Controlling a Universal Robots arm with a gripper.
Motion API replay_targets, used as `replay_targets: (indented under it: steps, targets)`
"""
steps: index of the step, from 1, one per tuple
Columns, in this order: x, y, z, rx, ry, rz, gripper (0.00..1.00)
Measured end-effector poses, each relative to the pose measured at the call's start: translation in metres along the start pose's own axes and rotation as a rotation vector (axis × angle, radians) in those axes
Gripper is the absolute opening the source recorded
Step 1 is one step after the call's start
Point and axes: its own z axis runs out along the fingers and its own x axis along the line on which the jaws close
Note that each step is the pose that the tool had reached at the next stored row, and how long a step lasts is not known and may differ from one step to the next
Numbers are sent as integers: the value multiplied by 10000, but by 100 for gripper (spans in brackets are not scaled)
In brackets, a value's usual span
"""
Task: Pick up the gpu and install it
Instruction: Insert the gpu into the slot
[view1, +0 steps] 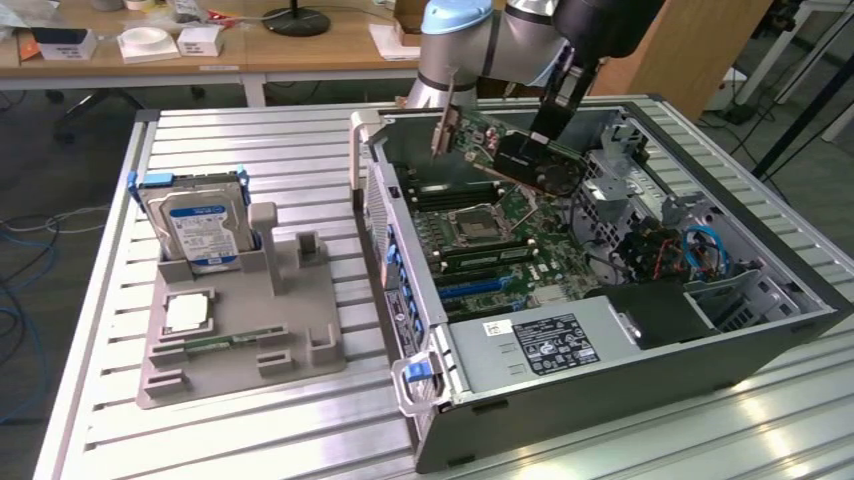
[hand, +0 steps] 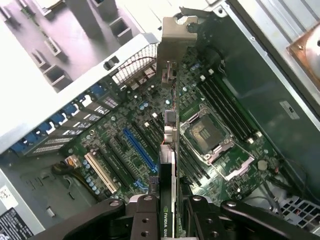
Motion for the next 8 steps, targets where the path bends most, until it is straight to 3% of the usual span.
replay_targets:
  steps: [8]
  targets:
    - [-1, 0, 5, -22, 134, -1086, 26]
